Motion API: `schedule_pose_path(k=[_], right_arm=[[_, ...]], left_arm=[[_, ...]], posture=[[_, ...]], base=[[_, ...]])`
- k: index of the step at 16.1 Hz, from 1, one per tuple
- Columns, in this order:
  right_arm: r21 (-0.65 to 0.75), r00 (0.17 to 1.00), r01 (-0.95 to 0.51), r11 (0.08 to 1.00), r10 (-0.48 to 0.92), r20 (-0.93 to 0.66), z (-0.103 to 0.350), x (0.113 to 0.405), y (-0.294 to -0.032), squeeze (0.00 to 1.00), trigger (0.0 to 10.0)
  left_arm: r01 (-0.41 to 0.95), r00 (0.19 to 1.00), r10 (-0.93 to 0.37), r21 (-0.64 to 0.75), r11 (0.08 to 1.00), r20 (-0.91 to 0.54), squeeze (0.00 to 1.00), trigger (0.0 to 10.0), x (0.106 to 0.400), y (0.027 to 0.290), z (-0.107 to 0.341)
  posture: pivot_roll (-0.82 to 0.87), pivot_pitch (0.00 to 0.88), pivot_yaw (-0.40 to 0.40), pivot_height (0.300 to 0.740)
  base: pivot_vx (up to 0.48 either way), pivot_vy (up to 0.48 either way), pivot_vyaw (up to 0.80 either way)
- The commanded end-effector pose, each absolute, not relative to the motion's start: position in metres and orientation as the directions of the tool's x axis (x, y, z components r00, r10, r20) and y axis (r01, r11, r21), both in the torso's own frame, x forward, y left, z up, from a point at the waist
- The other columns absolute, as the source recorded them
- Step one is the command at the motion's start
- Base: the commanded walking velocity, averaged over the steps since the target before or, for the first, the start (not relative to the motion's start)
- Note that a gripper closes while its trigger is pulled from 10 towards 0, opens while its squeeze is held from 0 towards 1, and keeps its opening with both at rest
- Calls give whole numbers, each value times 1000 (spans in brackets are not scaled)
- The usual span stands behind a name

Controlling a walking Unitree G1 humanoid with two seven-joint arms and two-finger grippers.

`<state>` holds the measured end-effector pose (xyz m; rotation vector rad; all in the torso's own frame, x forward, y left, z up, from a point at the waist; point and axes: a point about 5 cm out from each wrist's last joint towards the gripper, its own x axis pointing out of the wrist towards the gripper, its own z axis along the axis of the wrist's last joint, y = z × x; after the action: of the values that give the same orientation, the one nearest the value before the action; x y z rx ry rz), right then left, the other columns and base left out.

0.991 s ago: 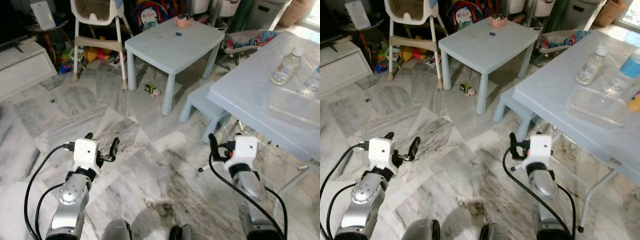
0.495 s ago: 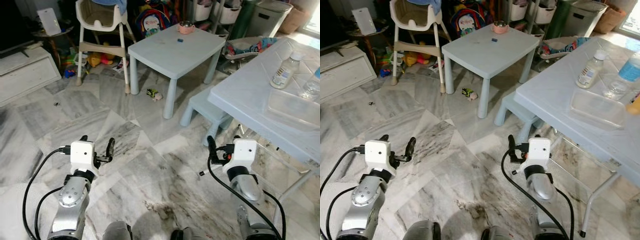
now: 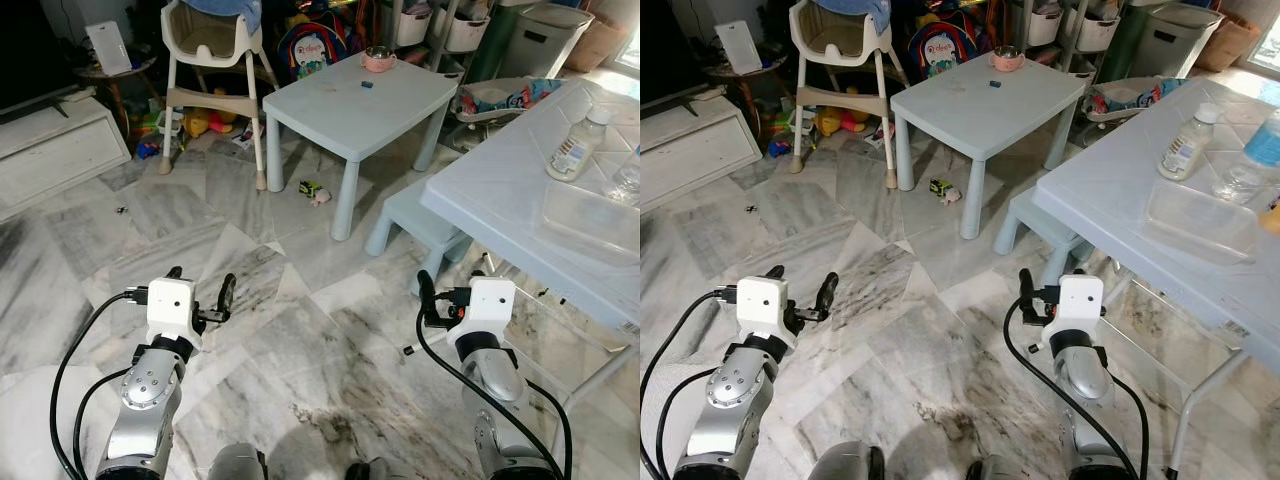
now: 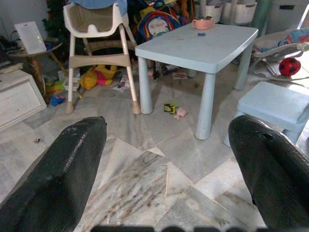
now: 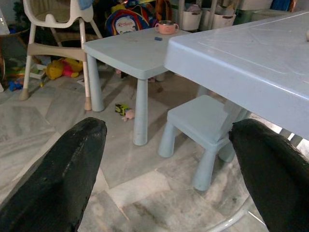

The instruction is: Restocking fridge

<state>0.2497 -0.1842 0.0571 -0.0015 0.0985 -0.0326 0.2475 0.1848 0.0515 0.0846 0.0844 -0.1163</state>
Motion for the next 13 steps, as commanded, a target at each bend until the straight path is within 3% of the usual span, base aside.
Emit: schedule_pose_path(k=[1,13], right_arm=[[-4,995,37,999,-38,-94,57,251,-185,0,10000],[4,992,40,999,-39,-120,54,236,-183,0,10000]], left_arm=[[134,987,-125,86,987,-99,0,10000,248,184,50],[118,990,-109,90,989,-93,0,10000,249,185,50]], posture=[[59,0,-4,740],[55,0,-9,740]], base=[[0,0,0],[0,0,0]])
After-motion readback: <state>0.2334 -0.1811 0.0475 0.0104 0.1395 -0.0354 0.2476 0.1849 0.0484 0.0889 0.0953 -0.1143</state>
